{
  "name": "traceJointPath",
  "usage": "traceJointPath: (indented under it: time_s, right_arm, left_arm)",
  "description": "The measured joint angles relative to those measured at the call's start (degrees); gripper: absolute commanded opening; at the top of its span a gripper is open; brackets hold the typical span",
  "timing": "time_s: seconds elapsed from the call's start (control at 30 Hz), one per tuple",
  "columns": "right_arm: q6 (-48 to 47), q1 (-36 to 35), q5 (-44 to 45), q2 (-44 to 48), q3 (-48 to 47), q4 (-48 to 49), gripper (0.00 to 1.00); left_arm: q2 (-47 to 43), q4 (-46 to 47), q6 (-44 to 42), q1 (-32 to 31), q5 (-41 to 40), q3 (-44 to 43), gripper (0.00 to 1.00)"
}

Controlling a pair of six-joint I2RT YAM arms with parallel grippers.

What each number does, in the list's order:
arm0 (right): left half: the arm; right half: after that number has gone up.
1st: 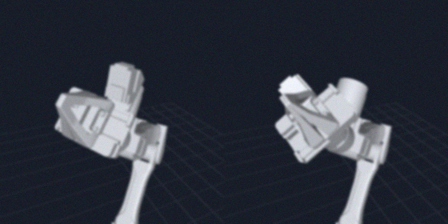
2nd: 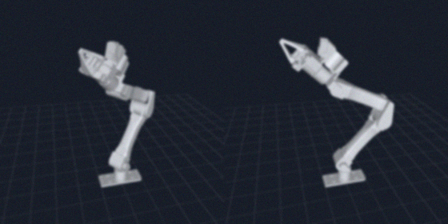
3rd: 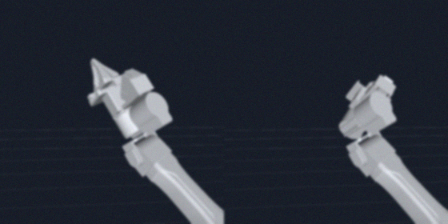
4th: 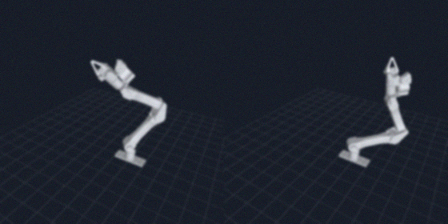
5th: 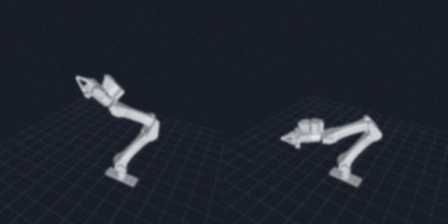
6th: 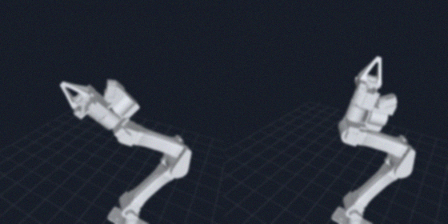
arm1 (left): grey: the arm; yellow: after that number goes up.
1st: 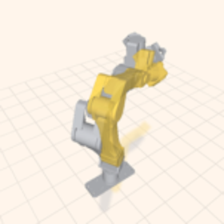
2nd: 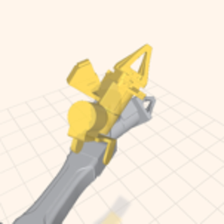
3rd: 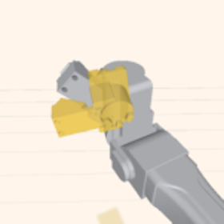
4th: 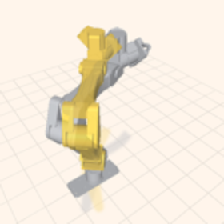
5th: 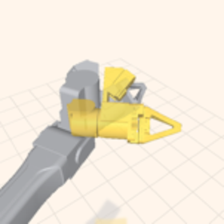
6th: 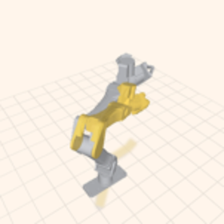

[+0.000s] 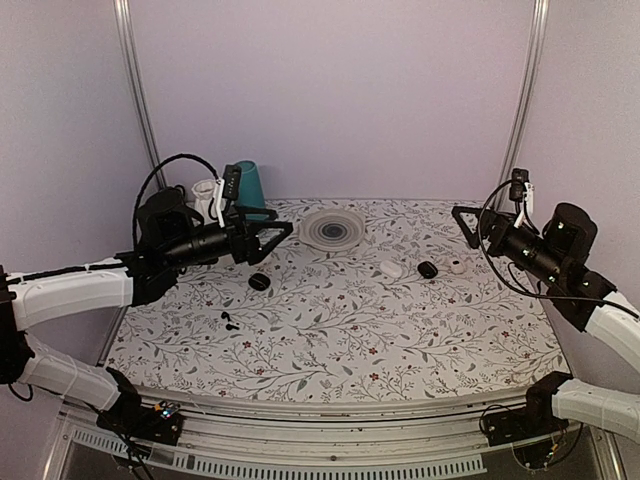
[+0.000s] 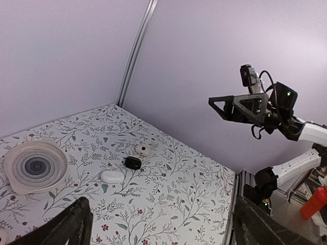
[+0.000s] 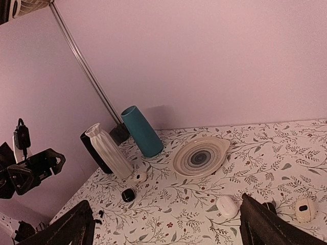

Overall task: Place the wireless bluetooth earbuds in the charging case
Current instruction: Reset both arms

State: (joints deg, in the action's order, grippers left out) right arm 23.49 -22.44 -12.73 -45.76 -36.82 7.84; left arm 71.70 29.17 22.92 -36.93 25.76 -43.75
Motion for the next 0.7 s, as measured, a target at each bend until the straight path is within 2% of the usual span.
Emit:
traceJointPath:
  time_s: [0.7]
  right_arm:
    - [-1.9, -0.5, 0.0, -1.2, -1.5, -2.8, 0.99]
  left_arm:
    - [0.0, -0.2, -0.7, 0.0, -2.3, 0.1, 0.96]
